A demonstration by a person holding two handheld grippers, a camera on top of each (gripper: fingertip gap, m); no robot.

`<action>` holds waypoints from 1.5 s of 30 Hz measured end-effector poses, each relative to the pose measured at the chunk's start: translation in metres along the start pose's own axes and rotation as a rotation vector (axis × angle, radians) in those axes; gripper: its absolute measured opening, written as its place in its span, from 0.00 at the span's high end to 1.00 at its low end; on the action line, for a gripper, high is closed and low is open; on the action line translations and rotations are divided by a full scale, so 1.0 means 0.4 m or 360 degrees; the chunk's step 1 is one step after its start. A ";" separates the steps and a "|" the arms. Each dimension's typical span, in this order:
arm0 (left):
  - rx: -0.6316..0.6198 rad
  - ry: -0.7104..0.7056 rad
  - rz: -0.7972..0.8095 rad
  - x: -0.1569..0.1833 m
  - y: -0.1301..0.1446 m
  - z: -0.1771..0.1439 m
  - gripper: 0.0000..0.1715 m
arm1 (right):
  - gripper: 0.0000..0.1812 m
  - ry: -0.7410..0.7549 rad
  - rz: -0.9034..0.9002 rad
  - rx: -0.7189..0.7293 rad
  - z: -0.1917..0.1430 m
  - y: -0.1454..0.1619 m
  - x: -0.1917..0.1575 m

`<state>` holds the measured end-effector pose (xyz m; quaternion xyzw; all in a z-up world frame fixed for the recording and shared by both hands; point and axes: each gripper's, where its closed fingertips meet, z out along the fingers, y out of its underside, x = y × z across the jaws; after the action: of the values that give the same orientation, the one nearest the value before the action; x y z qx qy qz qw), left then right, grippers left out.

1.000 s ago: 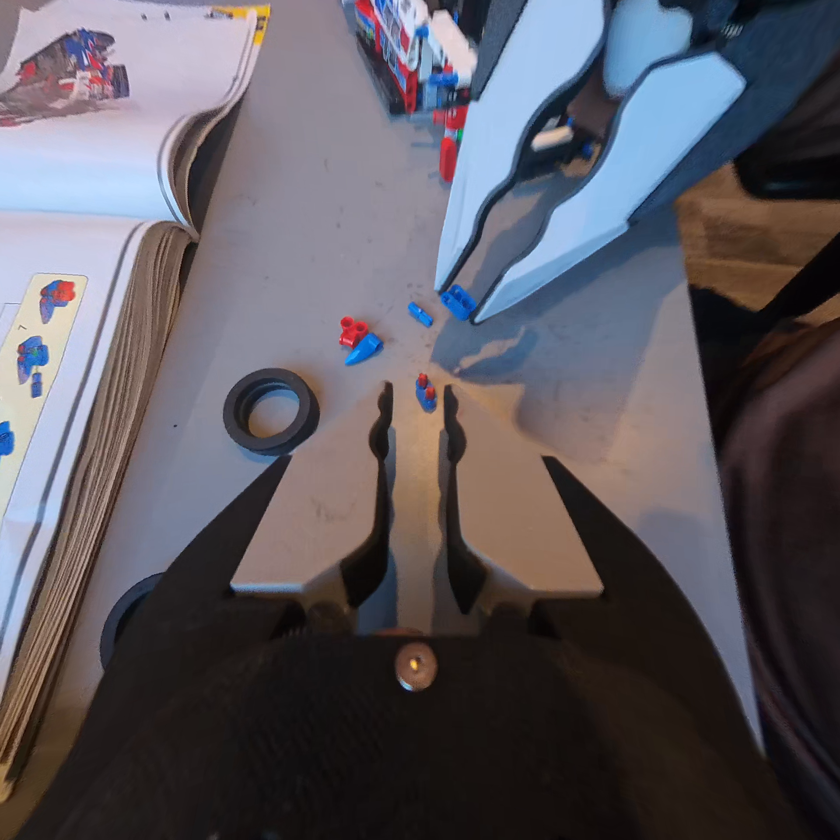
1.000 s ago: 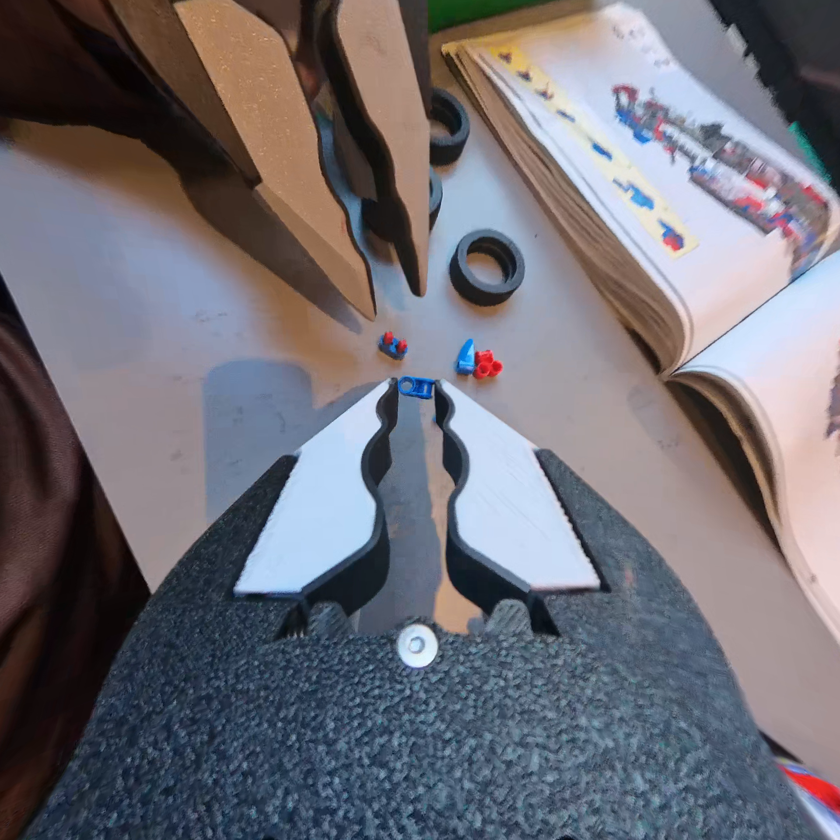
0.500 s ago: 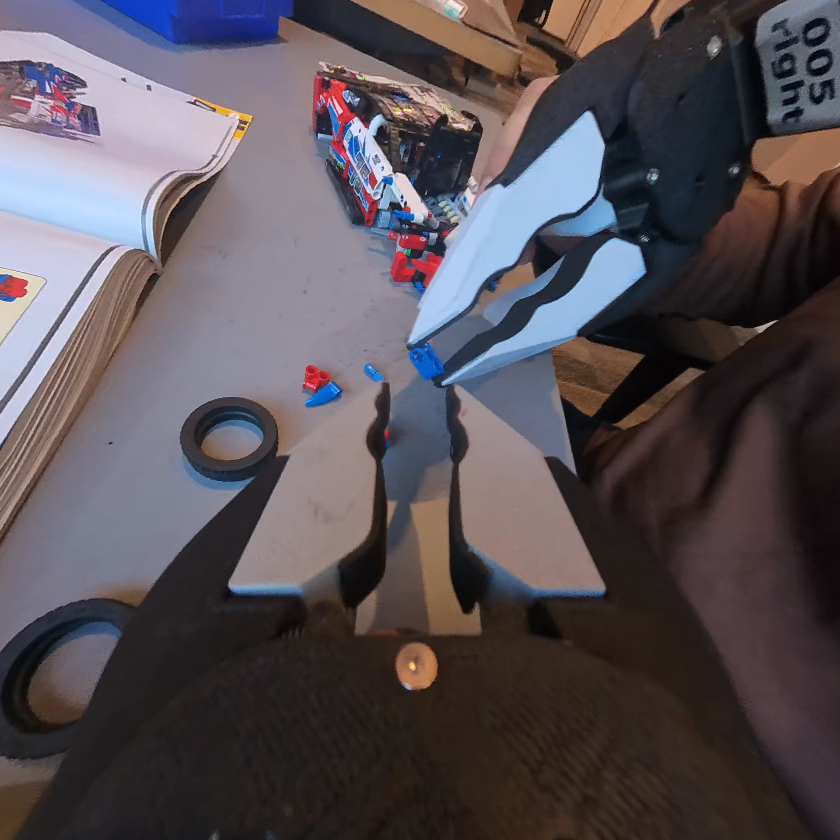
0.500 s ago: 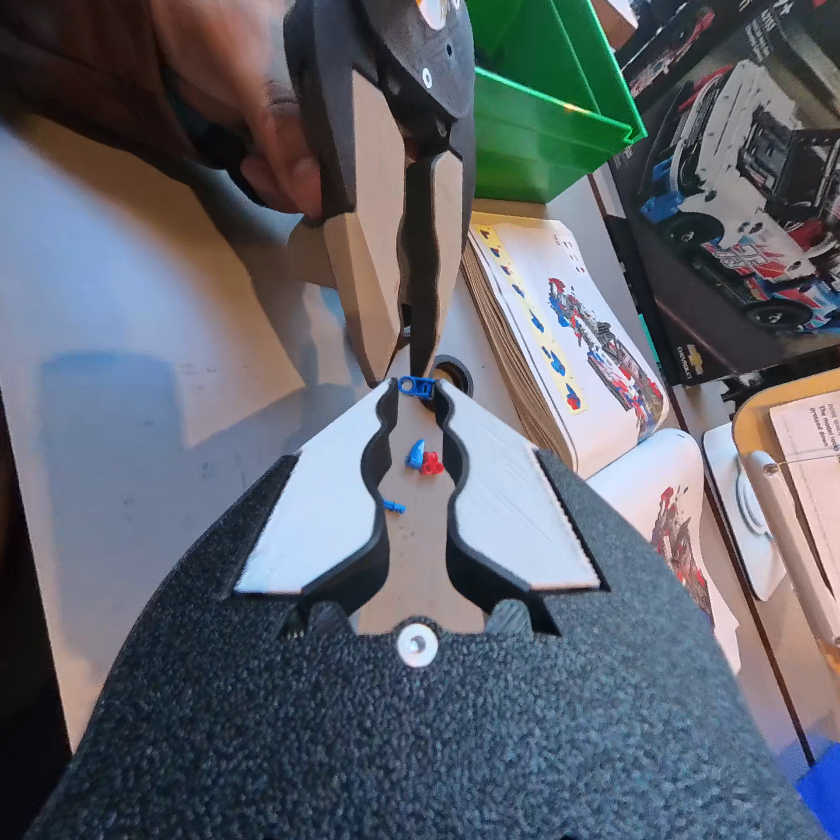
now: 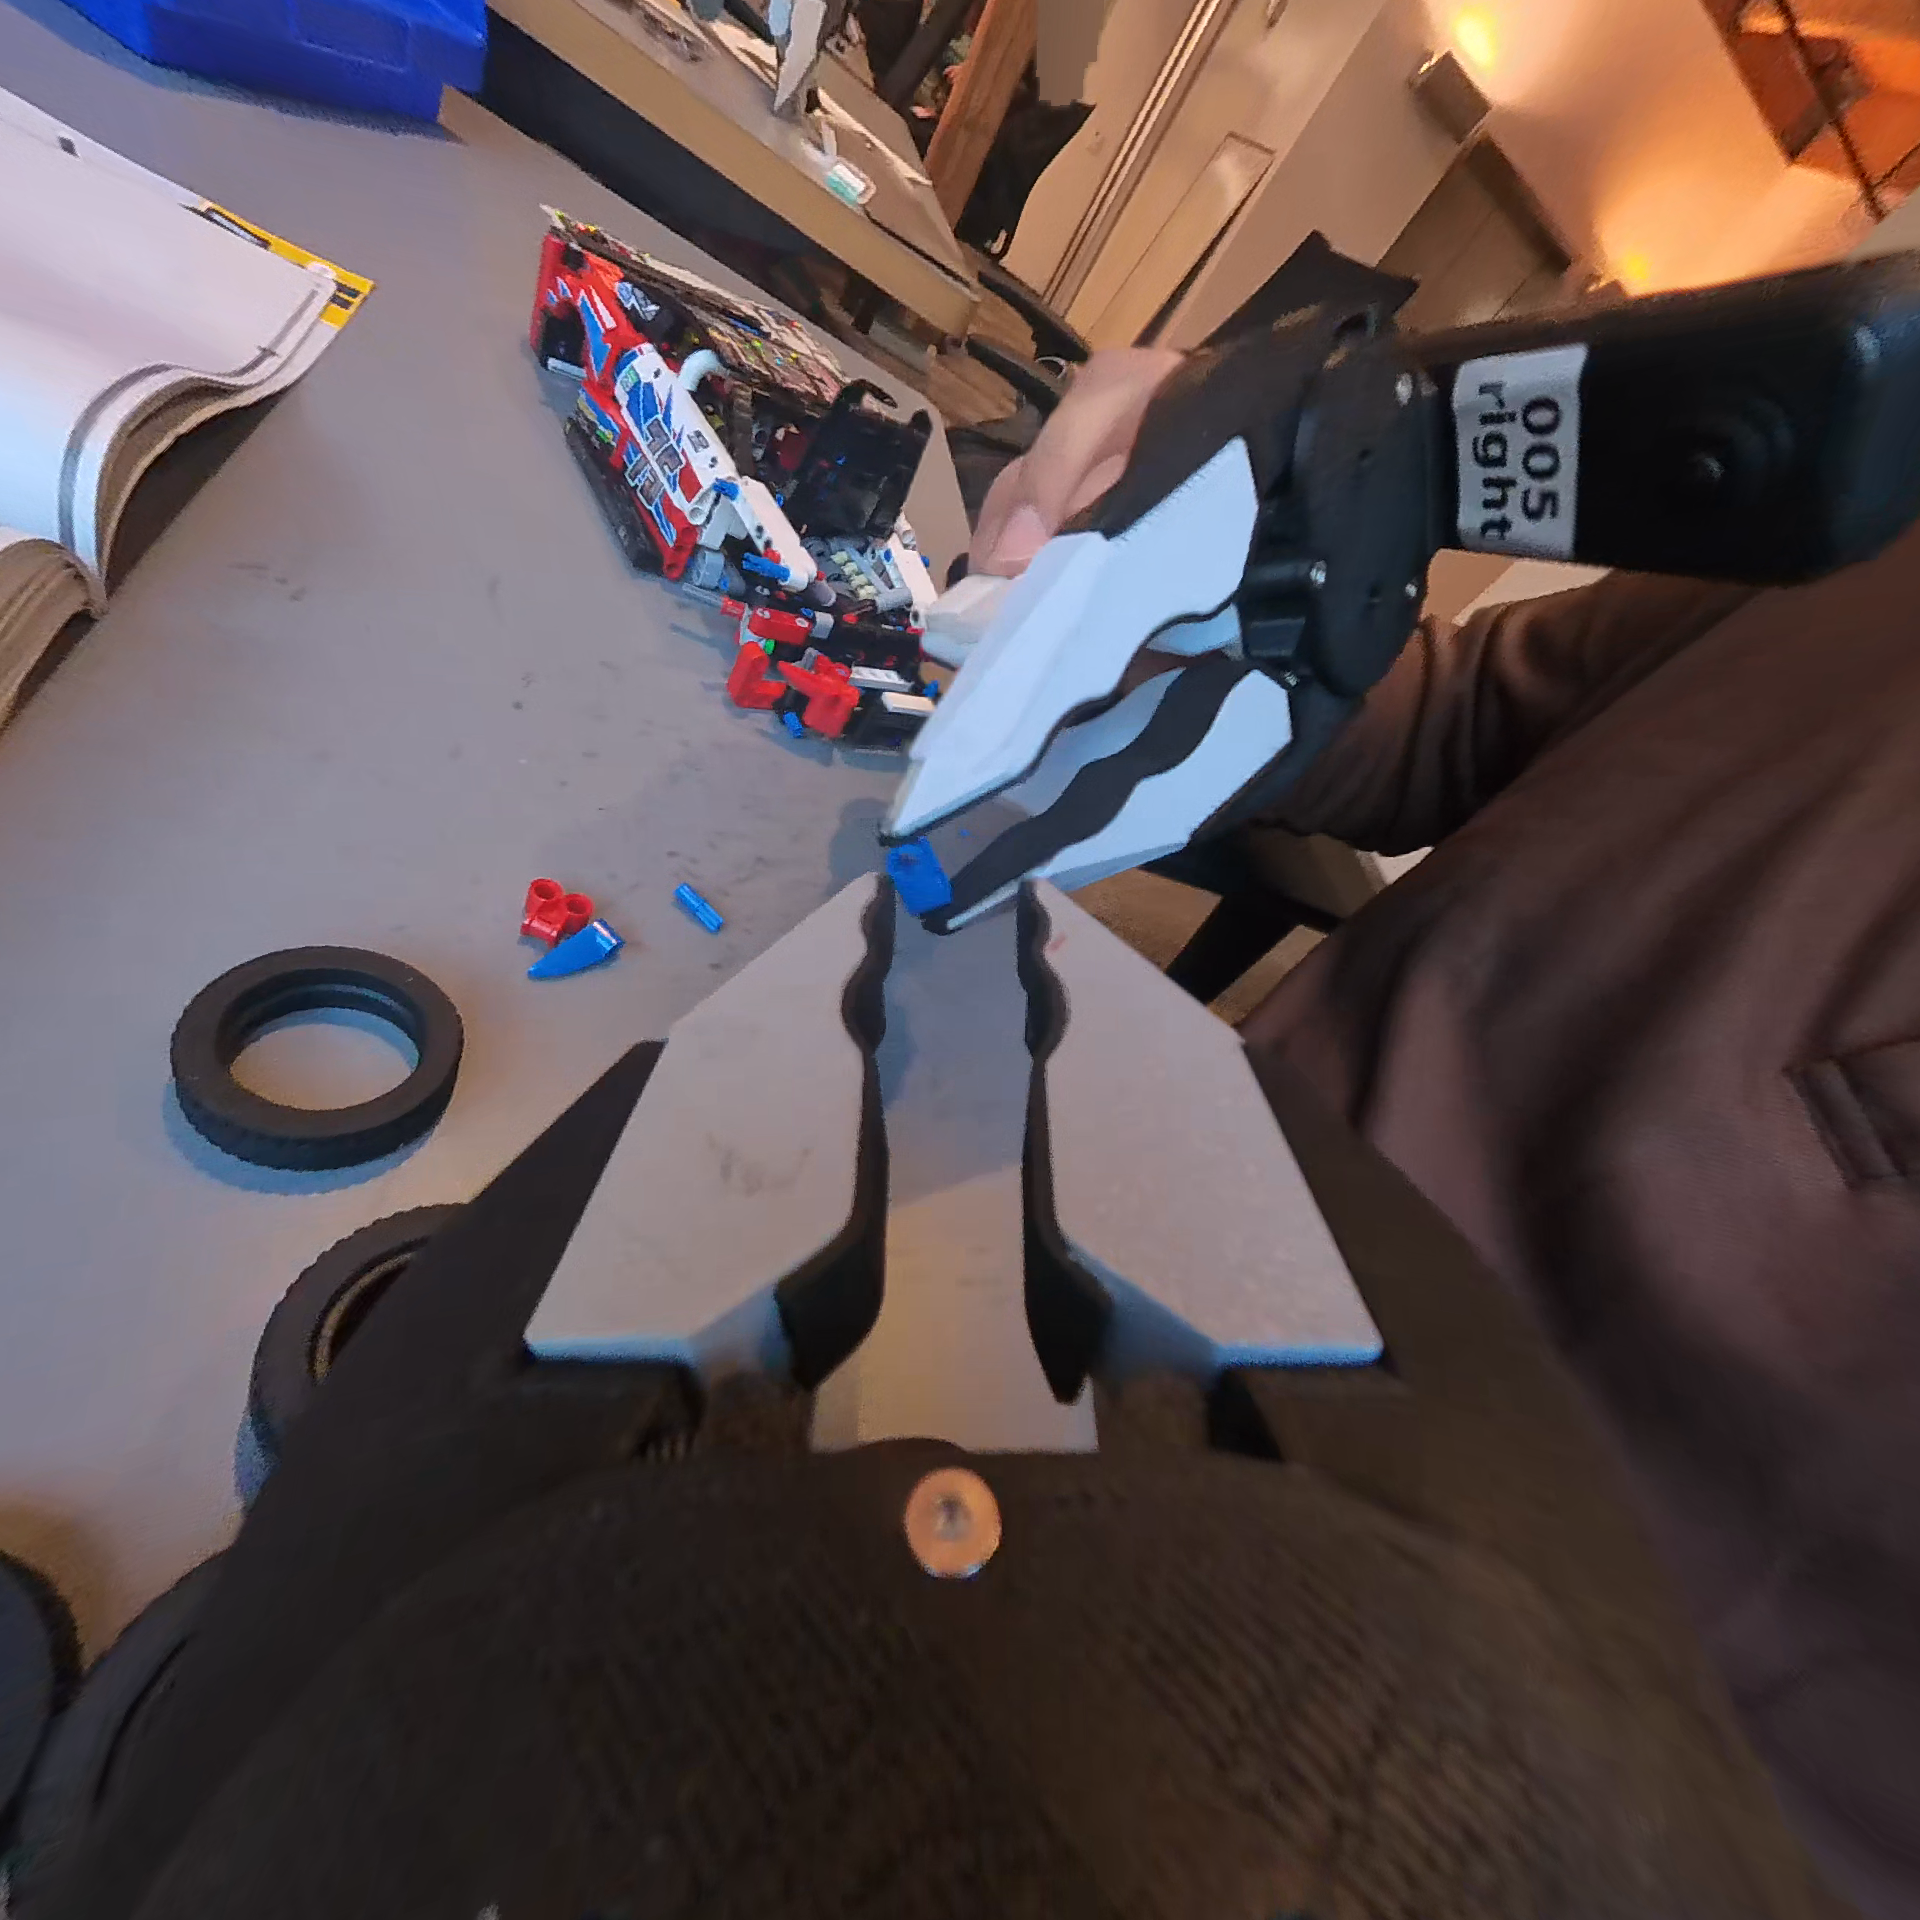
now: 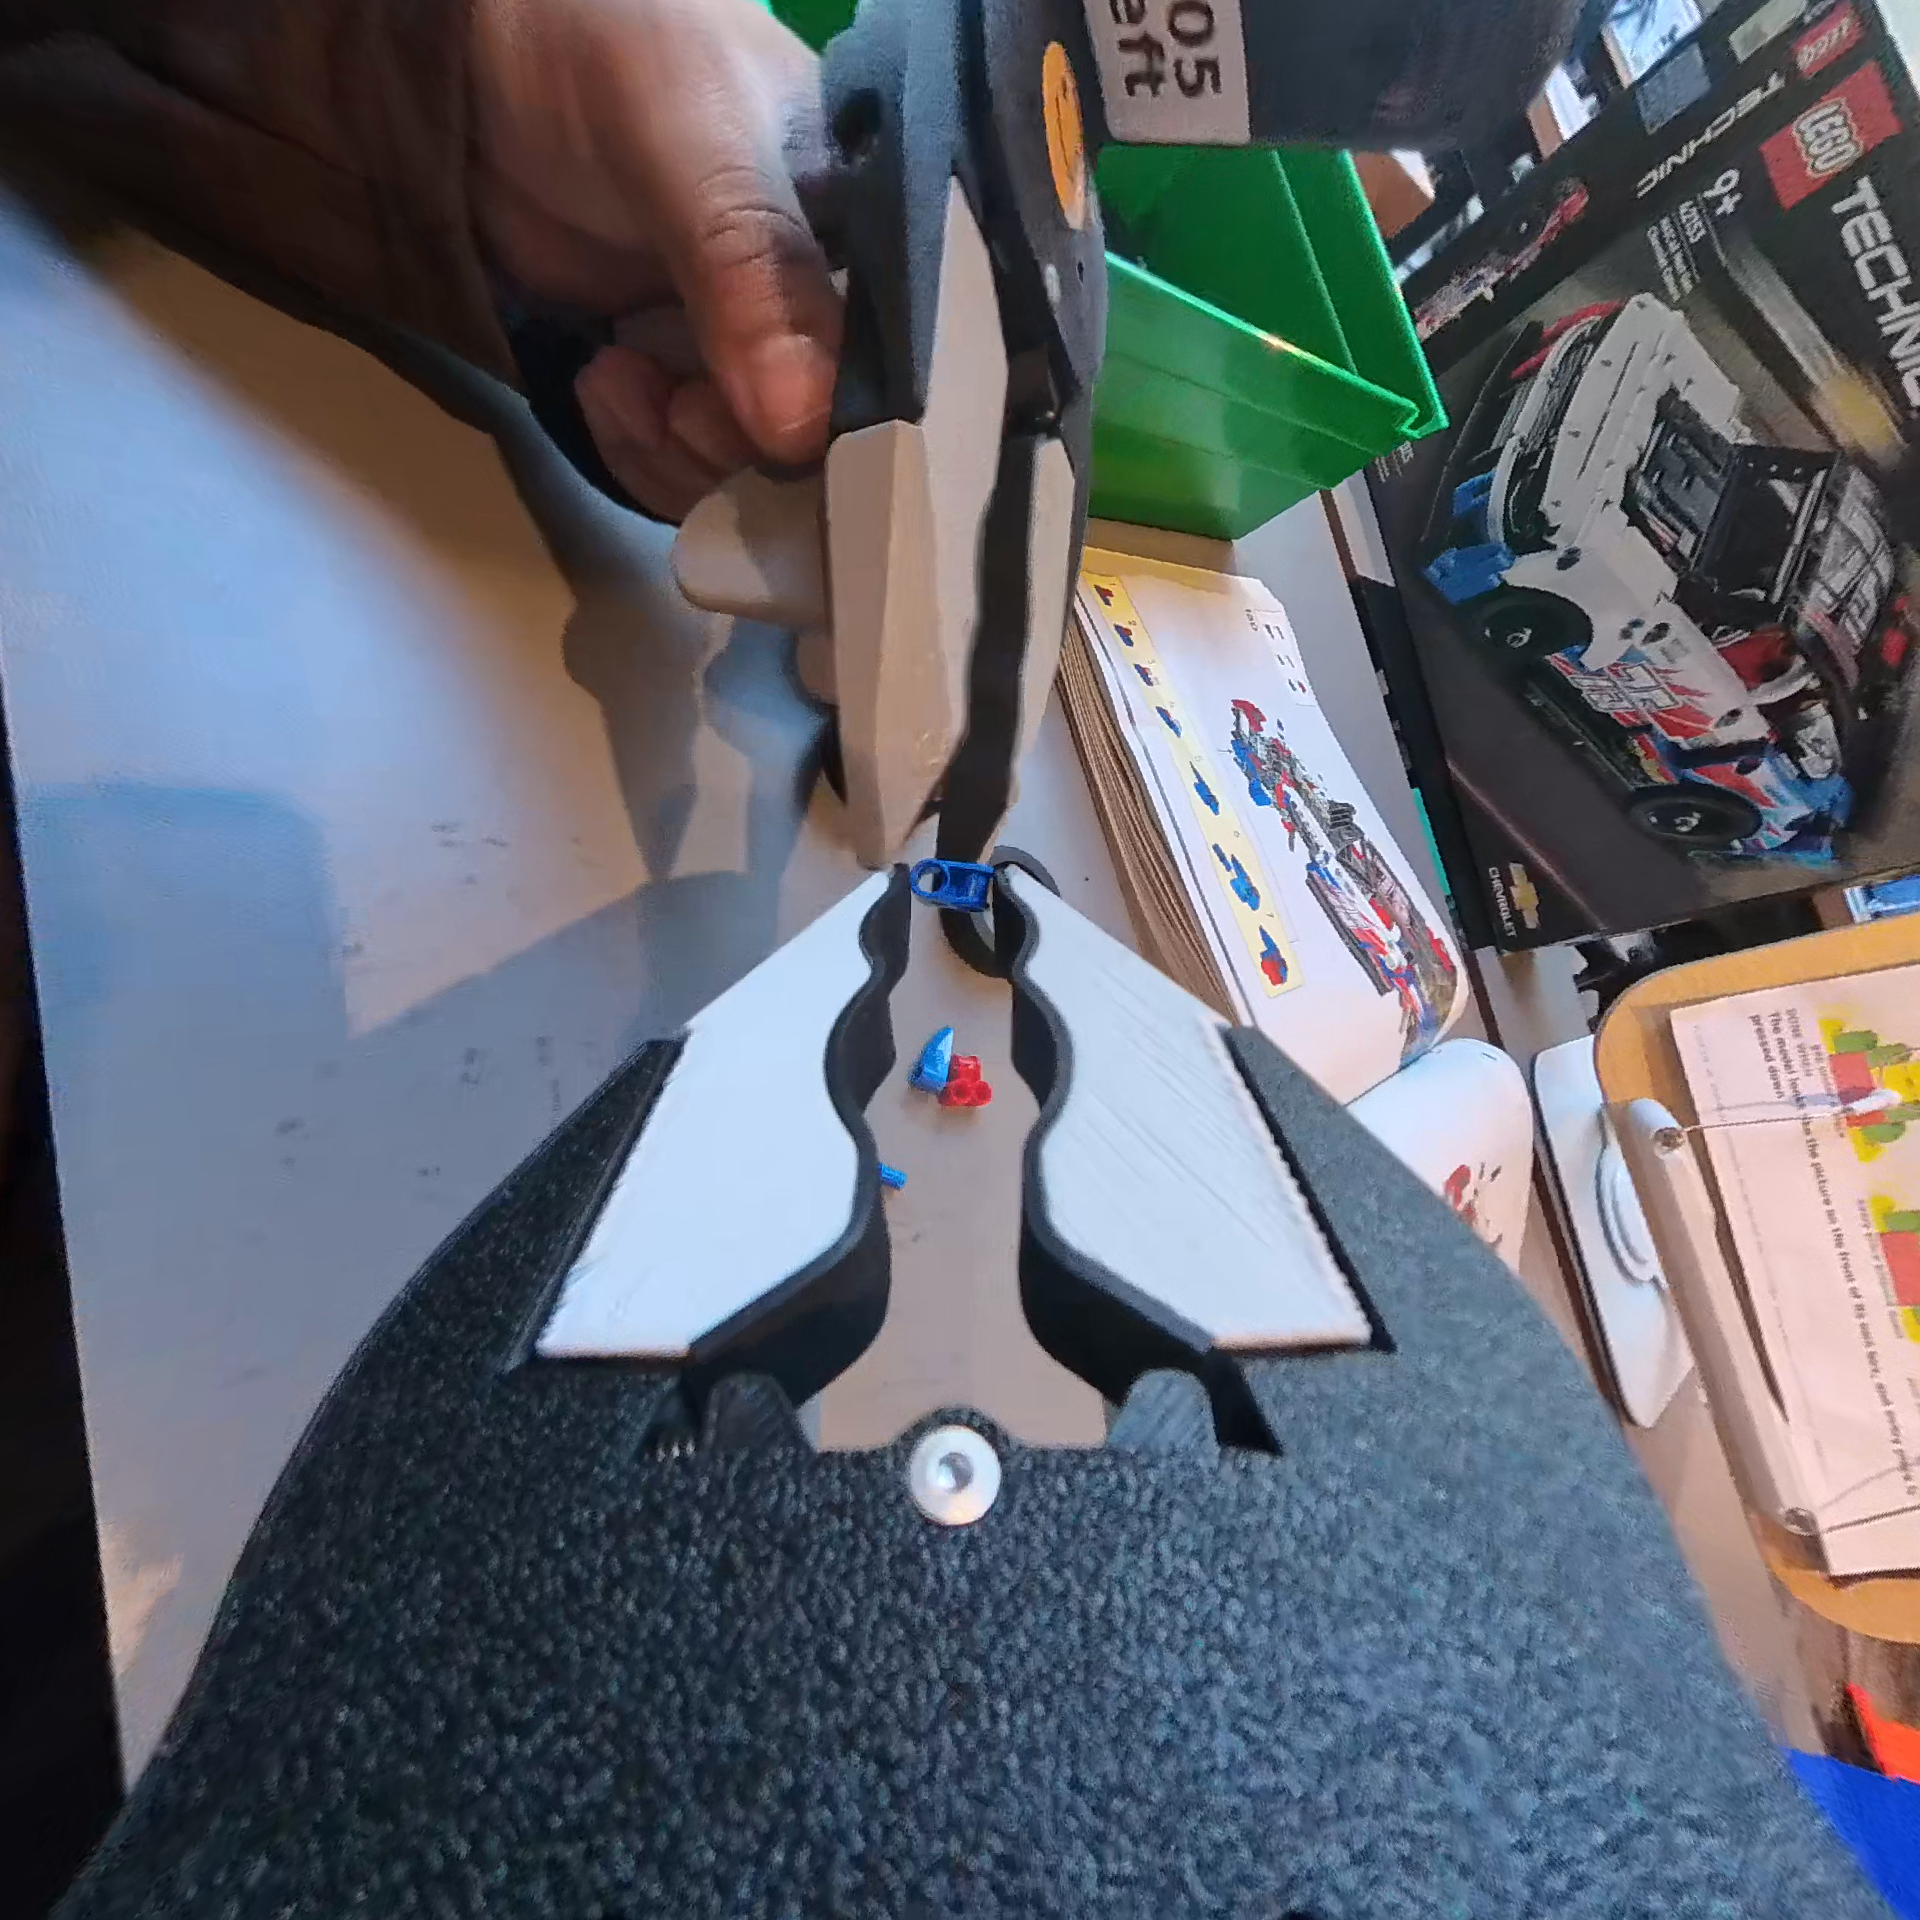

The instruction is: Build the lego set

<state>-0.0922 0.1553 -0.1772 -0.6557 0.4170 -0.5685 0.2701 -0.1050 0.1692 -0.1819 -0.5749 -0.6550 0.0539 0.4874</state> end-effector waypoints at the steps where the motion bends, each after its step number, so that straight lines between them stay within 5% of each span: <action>1: 0.0020 0.0013 -0.0018 0.000 -0.004 -0.002 0.89 | 0.91 -0.0013 -0.0029 -0.0001 -0.002 -0.002 -0.005; 12: 0.0051 0.0058 -0.0012 0.011 -0.010 -0.003 0.95 | 0.91 0.0018 -0.0277 -0.0048 -0.008 -0.026 -0.010; 15: 0.0169 0.0085 0.0079 0.029 -0.041 -0.015 0.96 | 0.91 0.0017 0.0035 0.0074 -0.024 -0.040 0.009; 18: 0.0394 0.0200 0.0270 0.085 -0.090 -0.035 0.96 | 0.88 -0.0147 0.0677 0.0448 -0.069 -0.097 0.029; 23: 0.0819 0.0230 0.0730 0.158 -0.152 -0.078 0.96 | 0.90 -0.0525 0.1470 0.0920 -0.111 -0.132 0.051; 28: 0.0919 0.0142 0.1100 0.186 -0.150 -0.080 0.96 | 0.91 -0.1063 0.1958 0.1260 -0.152 -0.154 0.050; 45: 0.0937 0.0173 0.1061 0.179 -0.144 -0.062 0.96 | 0.96 -0.1333 0.2090 0.1388 -0.151 -0.187 0.037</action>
<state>-0.1022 0.1263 -0.0870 -0.3499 0.4395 -0.5786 0.5913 -0.1131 0.1264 -0.0947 -0.5307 -0.2393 0.7723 0.2544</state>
